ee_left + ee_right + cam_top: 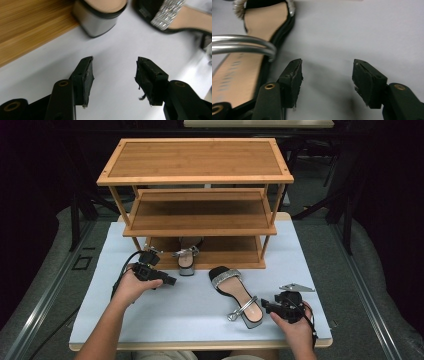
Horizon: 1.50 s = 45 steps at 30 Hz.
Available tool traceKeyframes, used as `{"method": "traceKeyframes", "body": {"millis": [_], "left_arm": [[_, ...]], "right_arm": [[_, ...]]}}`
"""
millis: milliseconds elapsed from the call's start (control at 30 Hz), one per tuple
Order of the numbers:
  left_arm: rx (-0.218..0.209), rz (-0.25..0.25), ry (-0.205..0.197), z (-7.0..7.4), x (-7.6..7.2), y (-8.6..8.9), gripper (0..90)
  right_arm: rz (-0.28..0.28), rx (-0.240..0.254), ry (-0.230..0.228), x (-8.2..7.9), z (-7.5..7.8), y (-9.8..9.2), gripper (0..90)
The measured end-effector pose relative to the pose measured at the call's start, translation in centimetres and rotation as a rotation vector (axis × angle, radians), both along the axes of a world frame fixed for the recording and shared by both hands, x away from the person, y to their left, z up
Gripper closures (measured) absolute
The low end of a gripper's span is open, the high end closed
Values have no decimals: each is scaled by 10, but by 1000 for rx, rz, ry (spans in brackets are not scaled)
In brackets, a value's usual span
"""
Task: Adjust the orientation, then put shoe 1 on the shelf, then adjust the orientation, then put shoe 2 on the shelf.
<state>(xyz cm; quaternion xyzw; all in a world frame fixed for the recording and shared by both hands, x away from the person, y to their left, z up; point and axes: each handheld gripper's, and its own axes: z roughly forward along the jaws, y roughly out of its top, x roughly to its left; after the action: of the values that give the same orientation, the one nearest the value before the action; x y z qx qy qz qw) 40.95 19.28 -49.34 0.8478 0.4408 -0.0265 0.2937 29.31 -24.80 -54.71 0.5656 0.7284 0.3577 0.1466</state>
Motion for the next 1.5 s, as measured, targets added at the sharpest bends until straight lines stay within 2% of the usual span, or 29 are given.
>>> {"method": "traceKeyframes", "body": {"millis": [33,67,100,133,167,200,233,267,300,333,400,433,467,500,567,633,733,767,800,833,867,900,1067,1100,1167,1233,1300,1433,1500], "left_arm": [[-3,9,-8,2,-2,3,471],[-3,9,-8,2,-2,3,470],[-20,3,-8,4,-4,8,471],[-20,3,-8,4,-4,8,472],[-11,-19,0,5,-6,11,472],[-11,-19,0,5,-6,11,472],[-13,-17,3,7,-9,12,472],[-13,-17,3,7,-9,12,471],[12,-36,0,10,-11,15,470],[12,-36,0,10,-11,15,469],[23,-31,-11,12,-14,16,467],[34,-26,-8,13,-15,20,465],[34,-26,-8,13,-15,20,462],[23,-13,-15,16,-16,24,461],[14,-12,-16,16,-16,26,459],[9,-11,-19,18,-17,29,459],[1,-4,-18,20,-17,33,457],[-2,-2,-20,20,-17,34,454],[-4,-3,-21,21,-17,35,452],[-9,0,-20,21,-17,36,450],[-12,1,-19,20,-17,37,449],[-11,-3,-18,20,-17,38,449],[-21,-1,-18,21,-18,40,448],[-22,-2,-20,21,-19,40,448],[-17,-4,-18,21,-19,39,447],[-18,-4,-17,21,-19,39,447],[-20,-6,-21,22,-19,39,447],[-24,-4,-19,21,-18,39,445],[-22,-8,-14,19,-18,39,445]], "right_arm": [[-17,-29,5,-2,5,5,406],[-17,-29,5,-2,5,5,406],[4,-28,26,-4,13,8,409],[4,-28,26,-4,13,8,409],[-11,-42,22,-5,23,9,410],[-11,-42,22,-5,23,9,410],[-31,-62,15,-5,34,10,410],[-31,-62,15,-5,34,10,410],[-17,-52,20,-4,46,11,410],[-17,-52,20,-4,46,11,410],[-15,-63,37,0,62,17,409],[10,-49,44,2,67,20,405],[10,-49,44,2,67,20,405],[37,-71,52,6,76,28,394],[57,-77,56,11,83,37,388],[72,-76,67,14,85,41,380],[119,-95,116,25,88,55,375],[124,-134,125,28,88,62,372],[185,-90,155,32,88,62,371],[146,-155,141,33,88,69,372],[231,-75,182,38,88,68,372],[185,-151,181,42,87,78,370],[214,-178,218,51,84,89,360],[212,-207,229,53,83,94,357],[223,-231,250,57,81,98,357],[227,-232,256,59,80,100,356],[231,-236,299,62,79,103,356],[237,-260,336,66,79,104,356],[239,-251,355,68,79,103,356]]}}
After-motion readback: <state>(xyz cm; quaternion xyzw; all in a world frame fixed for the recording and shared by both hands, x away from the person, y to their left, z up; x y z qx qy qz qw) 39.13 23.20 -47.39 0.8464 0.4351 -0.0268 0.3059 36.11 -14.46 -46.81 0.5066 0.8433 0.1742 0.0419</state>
